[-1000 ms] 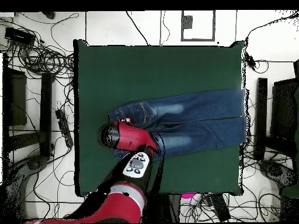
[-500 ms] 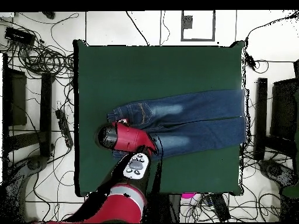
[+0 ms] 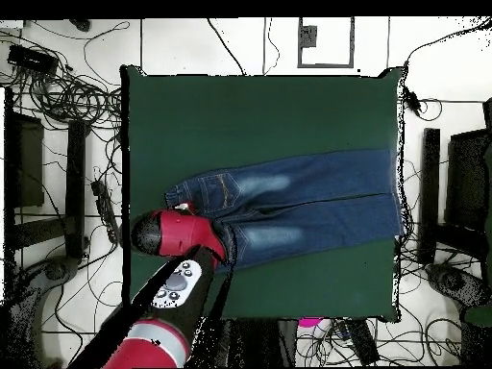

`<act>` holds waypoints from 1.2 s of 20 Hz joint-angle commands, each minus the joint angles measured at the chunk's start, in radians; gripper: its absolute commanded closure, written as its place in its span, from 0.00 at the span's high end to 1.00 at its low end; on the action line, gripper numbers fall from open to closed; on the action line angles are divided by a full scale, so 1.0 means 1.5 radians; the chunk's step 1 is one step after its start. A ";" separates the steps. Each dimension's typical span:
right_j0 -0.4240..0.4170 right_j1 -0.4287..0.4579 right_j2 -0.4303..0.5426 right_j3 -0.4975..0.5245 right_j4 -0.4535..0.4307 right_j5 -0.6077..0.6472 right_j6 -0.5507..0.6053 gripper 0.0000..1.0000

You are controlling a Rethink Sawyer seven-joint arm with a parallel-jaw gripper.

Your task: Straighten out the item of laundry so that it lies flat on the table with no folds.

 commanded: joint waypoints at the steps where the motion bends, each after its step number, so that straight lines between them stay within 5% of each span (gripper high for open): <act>1: 0.051 0.050 0.056 -0.034 0.061 0.099 0.149 1.00; 20: 0.040 0.061 0.075 -0.062 0.091 0.085 0.130 1.00; 24: 0.059 0.065 0.066 -0.085 0.111 0.130 0.172 1.00</act>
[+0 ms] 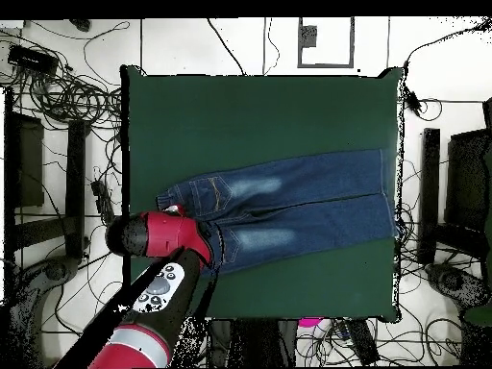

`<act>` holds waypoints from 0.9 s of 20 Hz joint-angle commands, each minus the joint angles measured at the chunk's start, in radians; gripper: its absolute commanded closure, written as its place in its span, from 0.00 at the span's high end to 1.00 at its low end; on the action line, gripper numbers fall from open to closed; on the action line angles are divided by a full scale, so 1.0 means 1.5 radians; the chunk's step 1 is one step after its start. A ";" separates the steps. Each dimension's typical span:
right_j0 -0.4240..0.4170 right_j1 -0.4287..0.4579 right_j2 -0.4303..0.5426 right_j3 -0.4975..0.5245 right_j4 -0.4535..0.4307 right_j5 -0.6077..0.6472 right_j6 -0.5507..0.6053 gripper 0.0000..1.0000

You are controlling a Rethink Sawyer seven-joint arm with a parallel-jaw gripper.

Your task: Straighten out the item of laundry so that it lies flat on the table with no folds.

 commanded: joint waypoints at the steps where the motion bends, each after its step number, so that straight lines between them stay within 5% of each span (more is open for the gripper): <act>1: 0.026 0.051 0.081 -0.071 0.084 0.104 0.178 1.00; 7: 0.036 0.058 0.066 -0.090 0.094 0.139 0.185 1.00; 13: 0.028 0.059 0.039 -0.058 0.095 0.064 0.164 1.00; 18: -0.046 -0.005 0.051 0.004 0.074 0.065 0.083 1.00</act>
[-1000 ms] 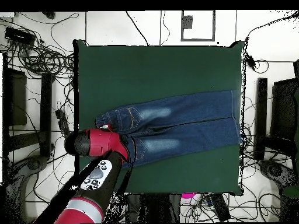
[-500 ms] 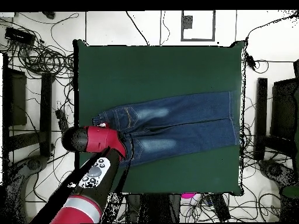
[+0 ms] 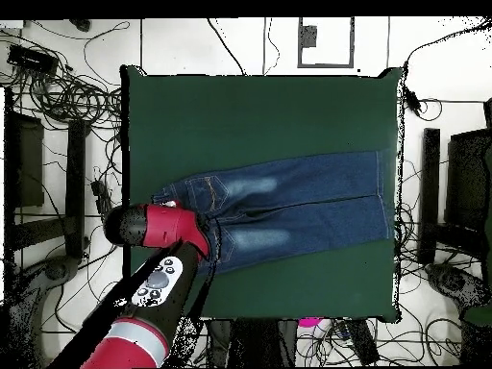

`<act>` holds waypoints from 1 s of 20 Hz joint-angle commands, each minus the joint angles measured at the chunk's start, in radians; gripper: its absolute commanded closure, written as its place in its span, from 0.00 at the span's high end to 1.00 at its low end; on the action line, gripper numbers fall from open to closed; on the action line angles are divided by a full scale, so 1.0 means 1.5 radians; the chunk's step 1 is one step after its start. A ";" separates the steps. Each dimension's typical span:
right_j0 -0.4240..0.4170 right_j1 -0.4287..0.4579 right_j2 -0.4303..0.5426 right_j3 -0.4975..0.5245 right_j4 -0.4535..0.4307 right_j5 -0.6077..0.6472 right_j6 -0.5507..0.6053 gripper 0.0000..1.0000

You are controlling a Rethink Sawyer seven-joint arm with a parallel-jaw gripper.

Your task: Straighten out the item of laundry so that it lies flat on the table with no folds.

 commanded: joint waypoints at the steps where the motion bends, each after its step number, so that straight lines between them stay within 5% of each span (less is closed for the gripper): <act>1: -0.060 -0.041 0.053 0.047 0.019 0.018 0.061 1.00; 8: -0.132 -0.157 0.048 0.097 -0.029 0.067 -0.028 1.00; 10: -0.143 -0.154 0.031 0.088 -0.052 0.060 -0.035 1.00; 20: -0.259 -0.147 0.142 0.123 -0.099 -0.033 -0.074 1.00</act>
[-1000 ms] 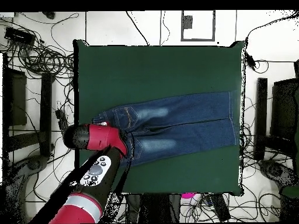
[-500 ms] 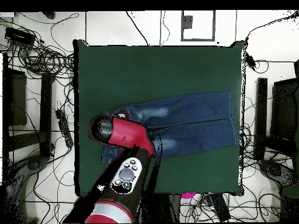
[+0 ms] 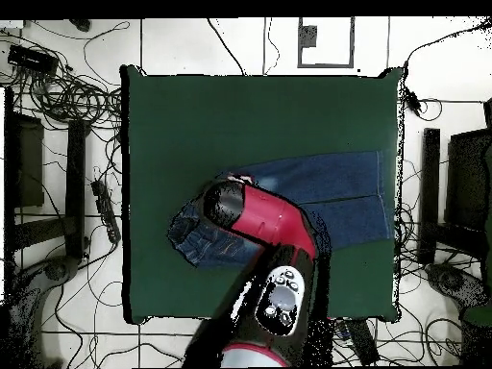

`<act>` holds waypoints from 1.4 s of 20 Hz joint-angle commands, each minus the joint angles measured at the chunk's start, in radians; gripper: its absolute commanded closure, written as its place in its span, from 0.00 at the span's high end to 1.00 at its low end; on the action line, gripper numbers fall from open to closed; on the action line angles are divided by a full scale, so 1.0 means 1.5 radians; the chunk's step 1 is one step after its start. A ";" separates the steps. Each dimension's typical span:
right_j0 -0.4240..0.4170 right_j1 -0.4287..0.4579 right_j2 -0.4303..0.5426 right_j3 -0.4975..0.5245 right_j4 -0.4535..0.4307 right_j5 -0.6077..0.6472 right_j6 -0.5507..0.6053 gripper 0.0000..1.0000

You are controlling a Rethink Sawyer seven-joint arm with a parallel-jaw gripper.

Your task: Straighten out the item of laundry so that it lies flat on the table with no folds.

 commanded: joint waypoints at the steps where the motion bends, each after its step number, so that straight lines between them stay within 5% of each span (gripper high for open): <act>1: -0.034 0.012 0.129 0.070 -0.038 -0.041 -0.068 1.00; 19: -0.050 -0.004 0.177 0.081 -0.070 -0.047 -0.015 1.00; 28: 0.047 0.061 0.125 0.008 -0.060 0.028 0.071 1.00</act>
